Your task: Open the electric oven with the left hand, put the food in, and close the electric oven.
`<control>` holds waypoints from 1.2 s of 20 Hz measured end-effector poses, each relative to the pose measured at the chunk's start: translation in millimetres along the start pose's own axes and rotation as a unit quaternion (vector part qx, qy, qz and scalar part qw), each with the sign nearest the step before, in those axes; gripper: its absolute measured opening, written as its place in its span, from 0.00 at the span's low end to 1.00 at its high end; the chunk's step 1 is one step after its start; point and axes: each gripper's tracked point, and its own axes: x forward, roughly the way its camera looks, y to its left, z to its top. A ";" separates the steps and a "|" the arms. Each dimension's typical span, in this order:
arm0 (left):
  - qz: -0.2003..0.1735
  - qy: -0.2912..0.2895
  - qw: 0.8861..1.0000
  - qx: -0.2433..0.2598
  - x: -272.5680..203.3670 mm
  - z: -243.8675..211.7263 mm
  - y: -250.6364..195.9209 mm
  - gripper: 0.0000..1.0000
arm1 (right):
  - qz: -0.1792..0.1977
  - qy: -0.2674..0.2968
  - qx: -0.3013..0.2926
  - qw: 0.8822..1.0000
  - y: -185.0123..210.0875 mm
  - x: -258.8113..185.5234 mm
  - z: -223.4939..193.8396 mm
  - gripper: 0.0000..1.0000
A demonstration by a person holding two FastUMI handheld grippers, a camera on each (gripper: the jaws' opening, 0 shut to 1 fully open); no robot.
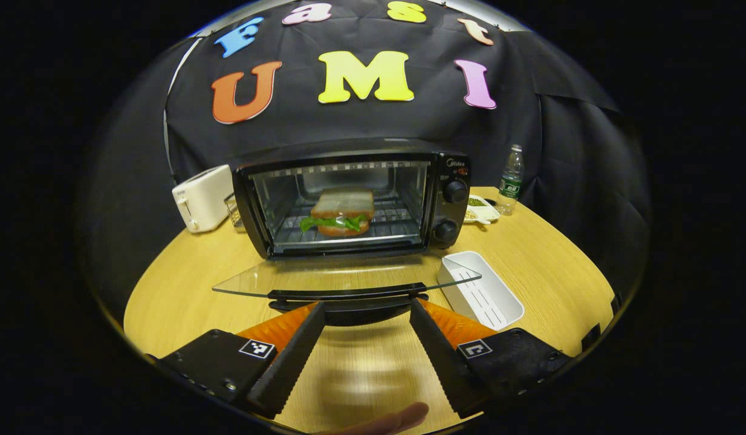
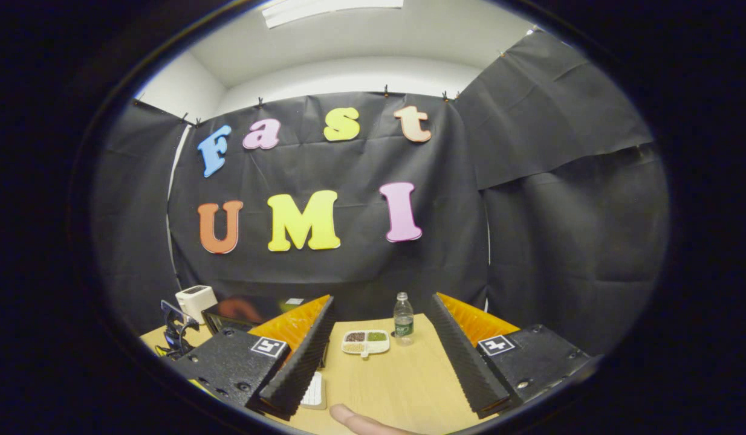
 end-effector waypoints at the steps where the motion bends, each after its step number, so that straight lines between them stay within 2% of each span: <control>1: 0.004 -0.006 1.000 0.005 1.4 5.0 1.9 0.94 | 0.003 -0.003 -0.001 1.000 1.8 -0.4 1.7 1.00; 5: 0.010 0.004 1.000 -0.003 2.3 19.7 6.5 0.95 | 0.010 -0.009 0.001 1.000 4.6 0.0 5.0 1.00; 8: 0.025 -0.011 1.000 0.000 6.3 38.4 18.1 0.95 | 0.021 -0.021 -0.005 1.000 9.6 -1.3 11.4 1.00; 11: 0.021 -0.028 0.999 0.007 11.2 60.2 21.4 0.96 | 0.027 -0.026 -0.002 0.999 13.3 -2.4 13.2 1.00; 21: 0.011 -0.071 0.997 -0.004 52.7 128.3 37.9 0.98 | 0.021 -0.020 0.009 1.000 12.0 -5.7 11.4 1.00; 24: 0.031 -0.068 0.997 0.001 70.1 132.0 52.0 0.95 | 0.018 -0.016 0.012 1.000 10.8 -11.4 8.6 1.00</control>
